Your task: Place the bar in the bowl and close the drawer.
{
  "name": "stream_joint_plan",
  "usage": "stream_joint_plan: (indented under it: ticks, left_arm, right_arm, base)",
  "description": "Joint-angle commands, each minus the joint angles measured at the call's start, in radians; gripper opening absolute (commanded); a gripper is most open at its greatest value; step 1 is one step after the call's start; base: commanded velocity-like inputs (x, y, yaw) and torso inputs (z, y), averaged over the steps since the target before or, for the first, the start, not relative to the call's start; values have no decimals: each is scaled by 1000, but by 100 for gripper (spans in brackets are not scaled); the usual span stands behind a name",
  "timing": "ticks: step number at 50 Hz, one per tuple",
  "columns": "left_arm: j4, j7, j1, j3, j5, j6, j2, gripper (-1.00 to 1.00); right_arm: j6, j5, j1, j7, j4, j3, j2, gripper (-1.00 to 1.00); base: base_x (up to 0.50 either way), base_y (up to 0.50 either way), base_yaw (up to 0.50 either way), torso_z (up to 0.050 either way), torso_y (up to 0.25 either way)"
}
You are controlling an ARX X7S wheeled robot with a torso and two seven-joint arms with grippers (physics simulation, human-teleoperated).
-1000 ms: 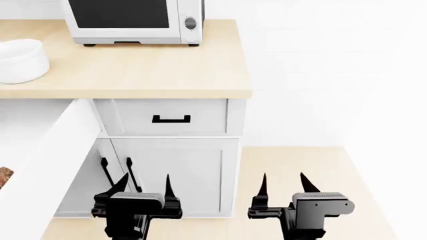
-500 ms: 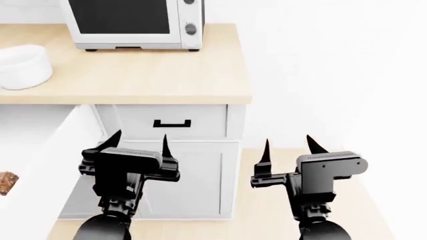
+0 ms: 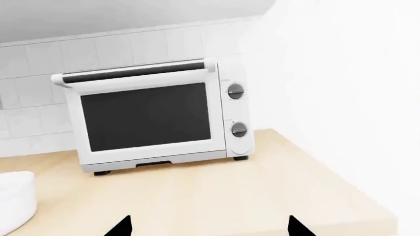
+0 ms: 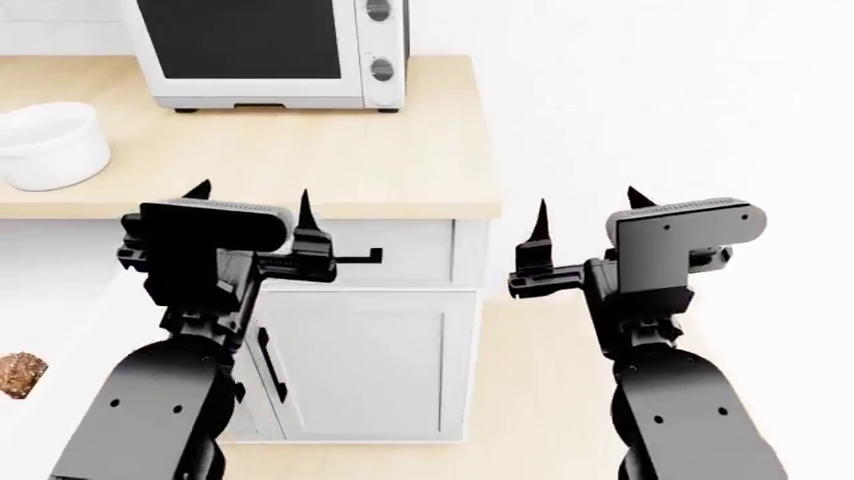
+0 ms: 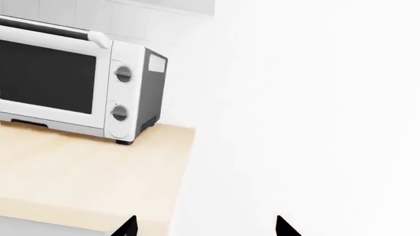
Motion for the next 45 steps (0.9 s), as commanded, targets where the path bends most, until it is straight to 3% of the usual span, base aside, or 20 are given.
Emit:
stream_joint_plan:
  ticks: [1,18,45]
  left_arm:
    - [38,-1,-66,-36,-28,-84,-16,100]
    - [62,-2,-116,-40,-45,-143,-39,100]
    - [142,-22,-108,-35,-43,-170,-79,100]
  right_arm:
    - [124,12,100,-6,-55,2,11,100]
    - [192,43,147,-22,-116,36,39,100]
    - [258,71,144,-23,-195,41,55,100]
  base:
    - [0,0,0,50,31]
    - [0,16,0,50,28]
    - [0,351,0,0,0]
